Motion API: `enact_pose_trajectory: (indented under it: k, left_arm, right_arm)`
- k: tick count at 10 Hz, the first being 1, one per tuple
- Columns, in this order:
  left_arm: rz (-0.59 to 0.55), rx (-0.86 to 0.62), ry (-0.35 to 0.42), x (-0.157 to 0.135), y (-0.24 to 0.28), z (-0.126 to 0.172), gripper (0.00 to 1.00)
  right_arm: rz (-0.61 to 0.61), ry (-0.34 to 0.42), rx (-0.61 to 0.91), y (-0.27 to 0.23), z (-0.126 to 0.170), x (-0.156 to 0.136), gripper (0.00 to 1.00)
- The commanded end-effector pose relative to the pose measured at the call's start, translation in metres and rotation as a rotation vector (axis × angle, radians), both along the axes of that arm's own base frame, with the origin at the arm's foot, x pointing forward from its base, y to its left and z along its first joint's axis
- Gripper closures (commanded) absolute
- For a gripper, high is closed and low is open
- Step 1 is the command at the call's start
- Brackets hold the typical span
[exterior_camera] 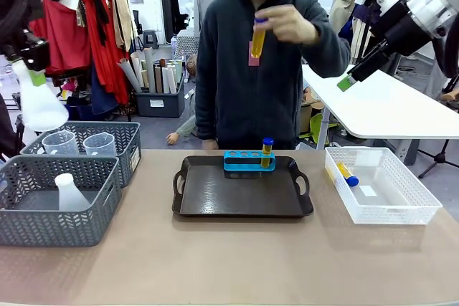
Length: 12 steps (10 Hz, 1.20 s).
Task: Prepare the laboratory tools.
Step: Pick up one Small flask and place it on the Handle tray.
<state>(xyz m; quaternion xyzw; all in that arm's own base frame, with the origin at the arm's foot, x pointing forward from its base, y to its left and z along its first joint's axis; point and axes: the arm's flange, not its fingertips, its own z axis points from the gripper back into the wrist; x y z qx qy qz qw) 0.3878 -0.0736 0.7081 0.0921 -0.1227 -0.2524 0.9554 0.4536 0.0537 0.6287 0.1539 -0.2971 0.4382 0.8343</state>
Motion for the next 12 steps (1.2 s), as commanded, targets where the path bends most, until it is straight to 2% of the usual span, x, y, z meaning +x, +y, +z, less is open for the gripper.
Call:
enact_pose_trajectory:
  k: [1, 3, 5, 7, 10, 12]
  left_arm:
    - [-0.122, 0.018, -0.027, -0.005, -0.046, 0.013, 1.0]
    - [-0.232, 0.042, -0.052, -0.001, -0.101, 0.011, 1.0]
    - [-0.321, 0.04, -0.015, 0.009, -0.142, 0.004, 1.0]
    - [-0.422, 0.028, -0.009, 0.017, -0.182, -0.008, 1.0]
    - [-0.479, 0.014, -0.007, 0.027, -0.213, -0.026, 1.0]
    - [-0.455, 0.036, -0.009, 0.025, -0.215, -0.03, 1.0]
  right_arm:
    - [0.008, -0.002, 0.013, 0.0, 0.001, -0.001, 0.0]
    - [0.008, -0.002, 0.013, 0.0, 0.001, -0.001, 0.0]
    - [0.008, -0.002, 0.013, 0.0, 0.001, -0.001, 0.0]
    - [0.008, -0.002, 0.013, 0.0, 0.001, -0.001, 0.0]
    - [0.008, -0.002, 0.013, 0.0, 0.001, -0.001, 0.0]
    - [0.008, -0.002, 0.013, 0.0, 0.001, -0.001, 0.0]
